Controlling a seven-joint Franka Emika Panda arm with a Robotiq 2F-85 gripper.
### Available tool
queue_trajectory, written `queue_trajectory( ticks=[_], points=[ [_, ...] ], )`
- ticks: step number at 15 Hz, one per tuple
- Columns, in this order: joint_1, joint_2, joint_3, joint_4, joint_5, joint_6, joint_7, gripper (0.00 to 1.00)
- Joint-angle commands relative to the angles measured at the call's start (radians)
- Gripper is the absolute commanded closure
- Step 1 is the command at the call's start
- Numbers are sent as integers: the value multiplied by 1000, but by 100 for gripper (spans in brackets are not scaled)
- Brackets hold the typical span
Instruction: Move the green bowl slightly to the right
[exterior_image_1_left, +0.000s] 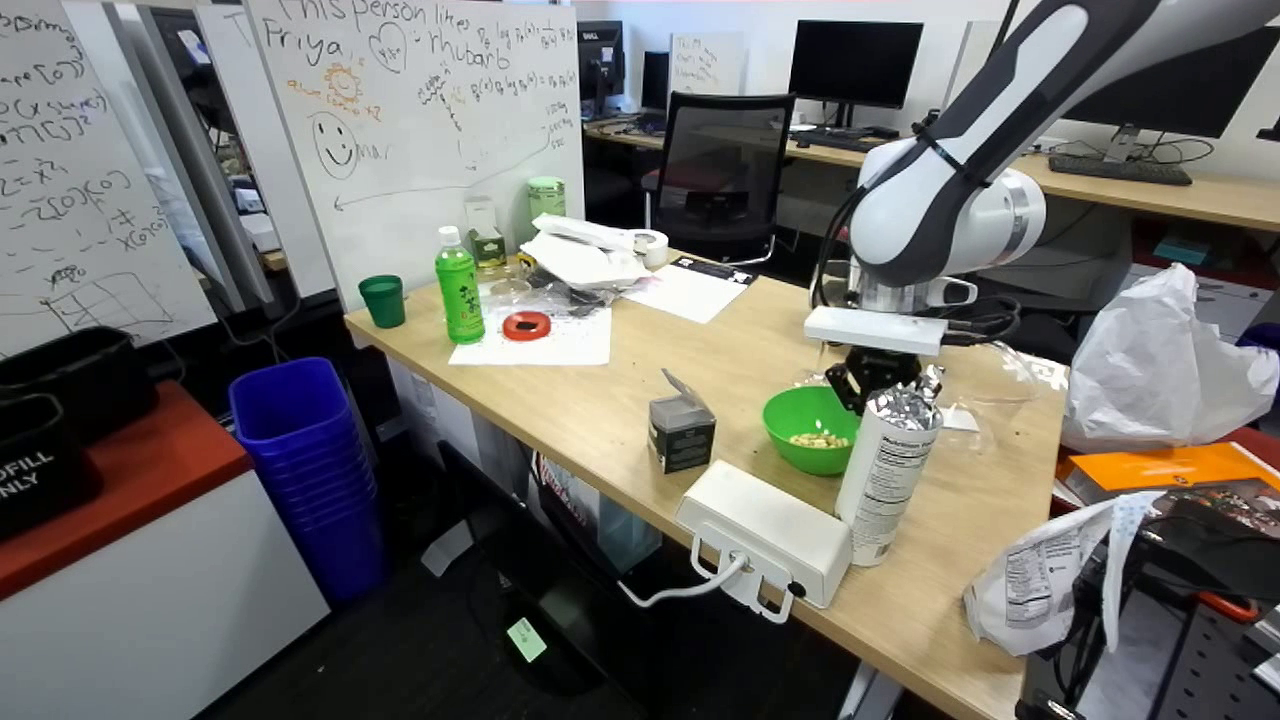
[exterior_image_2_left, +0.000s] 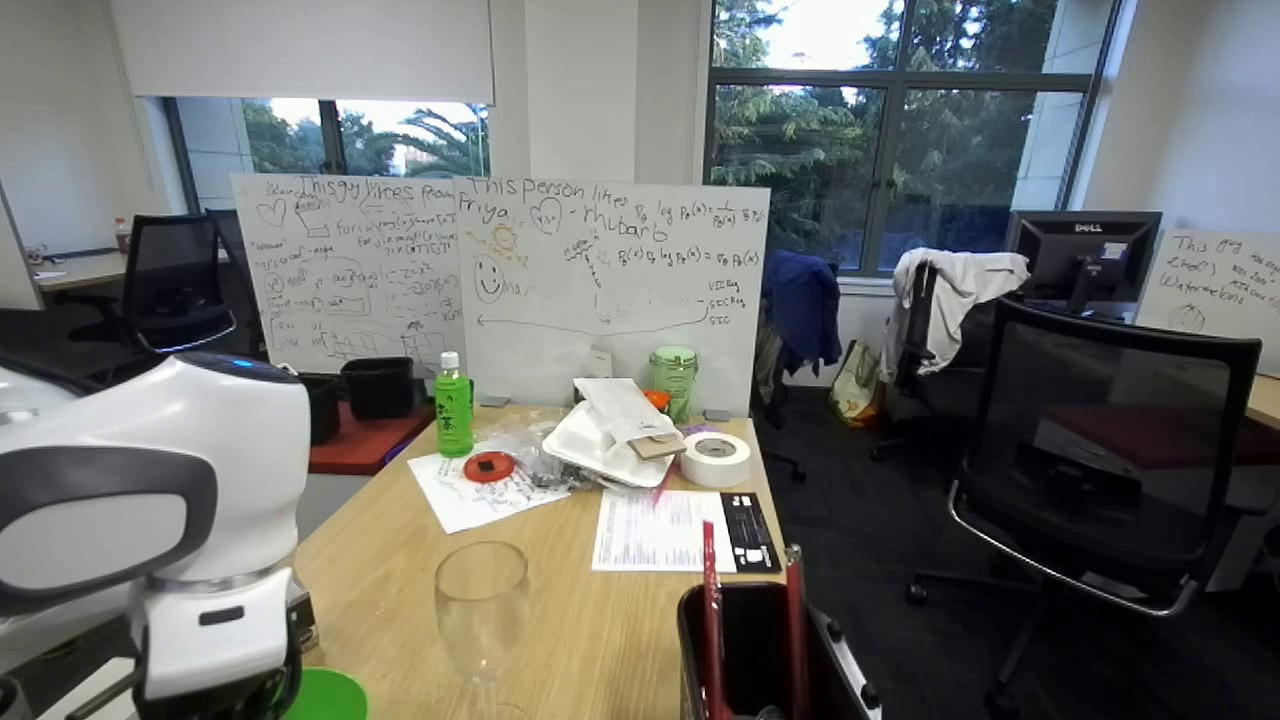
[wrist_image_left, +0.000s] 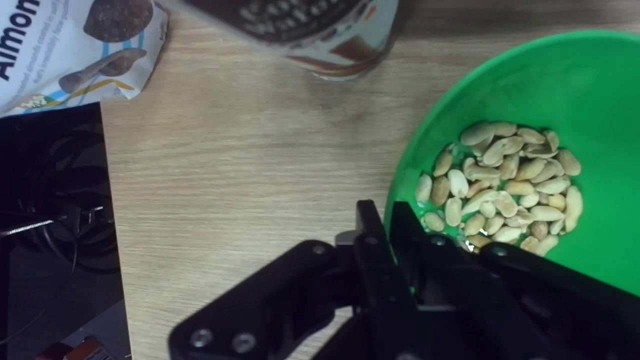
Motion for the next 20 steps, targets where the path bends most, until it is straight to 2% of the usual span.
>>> queue_trajectory(
  ticks=[1, 7, 12, 20],
  points=[
    [-25, -68, 5, -83, 63, -20, -32, 97],
    [-77, -204, -28, -253, 159, -20, -41, 99],
    [-81, -254, -36, -348, 190, 4, -3, 99],
    [-85, -184, -58, -375, 227, 76, 242, 99]
  ],
)
